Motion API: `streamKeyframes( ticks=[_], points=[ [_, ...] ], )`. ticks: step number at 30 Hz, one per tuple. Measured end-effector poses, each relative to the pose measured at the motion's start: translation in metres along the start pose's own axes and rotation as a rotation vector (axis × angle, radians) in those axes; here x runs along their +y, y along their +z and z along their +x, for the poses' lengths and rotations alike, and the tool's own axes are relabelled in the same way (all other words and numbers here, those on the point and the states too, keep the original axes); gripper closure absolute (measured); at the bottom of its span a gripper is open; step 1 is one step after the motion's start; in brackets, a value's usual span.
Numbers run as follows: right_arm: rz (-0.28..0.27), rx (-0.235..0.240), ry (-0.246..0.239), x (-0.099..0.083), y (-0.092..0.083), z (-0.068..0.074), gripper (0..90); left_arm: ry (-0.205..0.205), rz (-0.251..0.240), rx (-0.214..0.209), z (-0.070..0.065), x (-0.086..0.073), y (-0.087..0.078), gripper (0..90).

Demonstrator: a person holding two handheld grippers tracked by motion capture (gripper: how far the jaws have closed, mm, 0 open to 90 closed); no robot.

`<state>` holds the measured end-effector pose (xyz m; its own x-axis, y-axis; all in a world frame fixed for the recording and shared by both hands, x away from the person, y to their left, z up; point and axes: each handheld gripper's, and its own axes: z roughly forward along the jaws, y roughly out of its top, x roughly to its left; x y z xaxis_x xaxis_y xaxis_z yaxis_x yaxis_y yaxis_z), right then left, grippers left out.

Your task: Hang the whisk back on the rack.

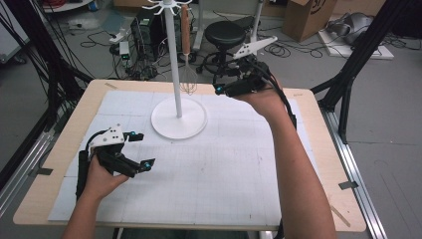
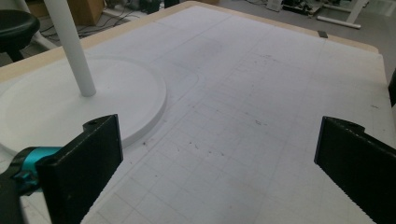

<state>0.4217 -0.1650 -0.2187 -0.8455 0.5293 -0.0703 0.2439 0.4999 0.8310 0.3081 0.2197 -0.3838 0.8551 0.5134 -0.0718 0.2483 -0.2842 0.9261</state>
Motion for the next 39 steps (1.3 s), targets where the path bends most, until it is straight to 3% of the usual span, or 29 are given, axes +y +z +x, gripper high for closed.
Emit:
streamKeyframes(
  ticks=[11,26,31,39],
  points=[
    [-0.027,0.01,0.05,-0.047,-0.015,0.004,21.6,0.002,0.011,-0.005,-0.001,-0.001,0.003,1.6],
    [-0.114,0.099,0.073,-0.092,-0.013,0.027,17.2,-0.002,-0.008,-0.018,0.0,-0.001,0.001,1.6],
    [-0.135,0.092,0.067,-0.112,-0.015,0.037,17.2,-0.006,-0.008,-0.012,-0.001,-0.002,-0.001,1.6],
    [-0.116,0.05,0.069,-0.148,-0.014,0.05,17.2,-0.007,-0.012,-0.012,0.001,-0.003,-0.001,1.6]
  ],
)
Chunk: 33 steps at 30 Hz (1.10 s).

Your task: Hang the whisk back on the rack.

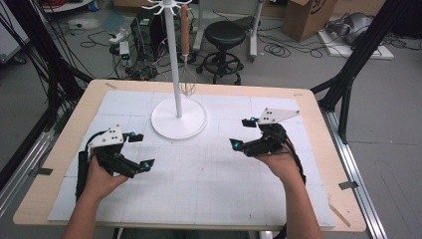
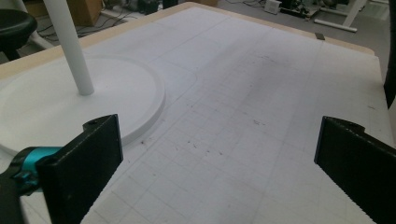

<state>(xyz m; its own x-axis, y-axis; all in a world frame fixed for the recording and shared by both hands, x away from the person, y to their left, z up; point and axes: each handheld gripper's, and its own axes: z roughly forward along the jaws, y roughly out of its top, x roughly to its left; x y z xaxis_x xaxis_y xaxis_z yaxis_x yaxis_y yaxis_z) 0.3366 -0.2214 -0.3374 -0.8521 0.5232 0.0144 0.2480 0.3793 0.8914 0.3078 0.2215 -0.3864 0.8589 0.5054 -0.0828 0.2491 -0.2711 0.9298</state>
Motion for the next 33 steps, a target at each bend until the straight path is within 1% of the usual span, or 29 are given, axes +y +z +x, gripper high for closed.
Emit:
streamKeyframes(
  ticks=[4,7,13,19,21,22,25,28,33],
  points=[
    [-0.002,-0.001,0.002,-0.012,-0.002,0.003,17.2,0.001,0.009,0.002,0.0,-0.001,0.001,1.6],
    [0.012,-0.019,-0.007,-0.022,-0.004,0.006,17.2,0.003,0.013,0.005,-0.001,0.0,0.002,1.6],
    [0.002,-0.006,0.05,-0.037,-0.004,0.006,17.2,-0.003,0.012,0.004,0.001,-0.001,0.002,1.6],
    [0.002,-0.012,0.071,-0.041,0.0,0.006,17.1,-0.021,-0.012,0.004,0.006,0.0,0.001,1.6],
    [-0.007,-0.006,0.074,-0.043,0.001,0.005,15.9,-0.015,-0.017,0.005,0.007,0.001,0.001,1.6],
    [-0.006,-0.004,0.076,-0.044,0.002,0.005,15.7,-0.019,-0.022,0.003,0.007,0.001,0.001,1.6],
    [-0.005,-0.004,0.081,-0.046,0.003,0.004,15.7,-0.022,-0.01,0.001,0.009,0.0,0.003,1.6],
    [-0.009,-0.006,0.086,-0.047,0.003,0.003,15.7,-0.021,-0.008,0.0,0.008,0.0,0.004,1.6],
    [-0.004,-0.008,0.079,-0.047,0.006,0.005,15.7,-0.022,-0.01,0.001,0.008,0.0,0.003,1.6]
  ],
)
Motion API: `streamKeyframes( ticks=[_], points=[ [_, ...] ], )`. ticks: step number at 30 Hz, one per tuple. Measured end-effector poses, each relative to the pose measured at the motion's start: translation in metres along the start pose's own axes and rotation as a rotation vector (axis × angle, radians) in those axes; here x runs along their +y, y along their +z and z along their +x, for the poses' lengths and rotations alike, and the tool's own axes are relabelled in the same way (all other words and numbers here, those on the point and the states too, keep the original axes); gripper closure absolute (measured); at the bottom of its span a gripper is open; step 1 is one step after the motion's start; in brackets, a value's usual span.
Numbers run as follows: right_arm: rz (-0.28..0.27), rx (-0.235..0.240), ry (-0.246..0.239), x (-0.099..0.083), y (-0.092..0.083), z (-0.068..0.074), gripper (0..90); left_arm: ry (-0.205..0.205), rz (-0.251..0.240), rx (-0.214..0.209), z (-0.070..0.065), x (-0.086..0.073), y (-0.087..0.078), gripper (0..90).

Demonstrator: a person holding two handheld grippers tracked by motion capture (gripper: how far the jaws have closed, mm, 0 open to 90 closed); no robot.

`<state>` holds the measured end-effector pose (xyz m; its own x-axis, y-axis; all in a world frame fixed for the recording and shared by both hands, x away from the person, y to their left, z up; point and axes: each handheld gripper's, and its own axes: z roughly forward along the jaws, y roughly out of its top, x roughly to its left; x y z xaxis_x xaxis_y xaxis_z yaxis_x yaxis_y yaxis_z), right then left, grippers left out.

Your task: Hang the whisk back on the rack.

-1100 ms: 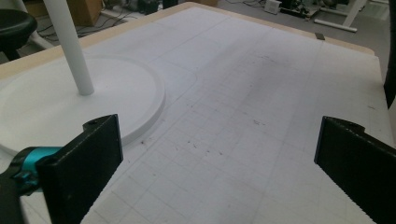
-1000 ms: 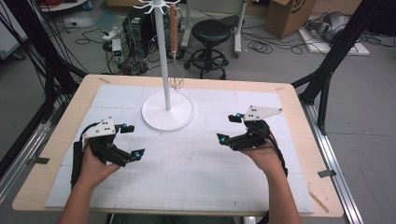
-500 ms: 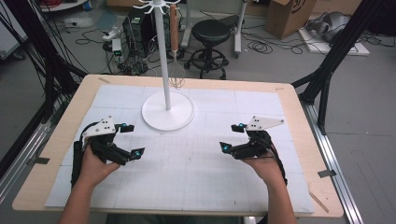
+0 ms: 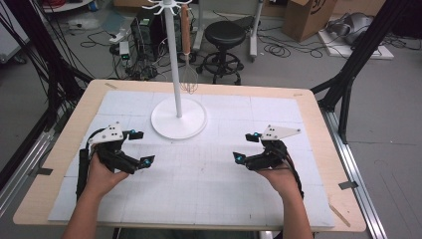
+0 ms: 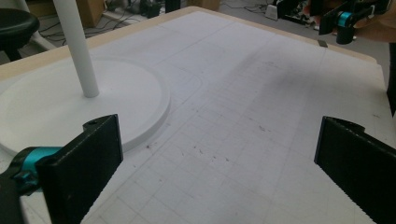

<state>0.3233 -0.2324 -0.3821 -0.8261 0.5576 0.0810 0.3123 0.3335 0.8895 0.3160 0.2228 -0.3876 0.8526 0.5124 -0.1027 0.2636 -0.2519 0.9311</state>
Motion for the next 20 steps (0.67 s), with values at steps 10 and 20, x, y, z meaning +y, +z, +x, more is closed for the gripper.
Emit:
streamKeyframes(
  ticks=[10,20],
  points=[
    [-0.015,0.011,0.025,-0.0006,0.0003,-0.0023,15.7,-0.011,0.006,0.016,0.0017,-0.0008,0.0005,1.6],
    [-0.004,0.016,0.051,-0.0018,0.0046,-0.0089,15.7,-0.023,0.033,0.018,0.0047,-0.0043,0.0065,1.6]
  ],
)
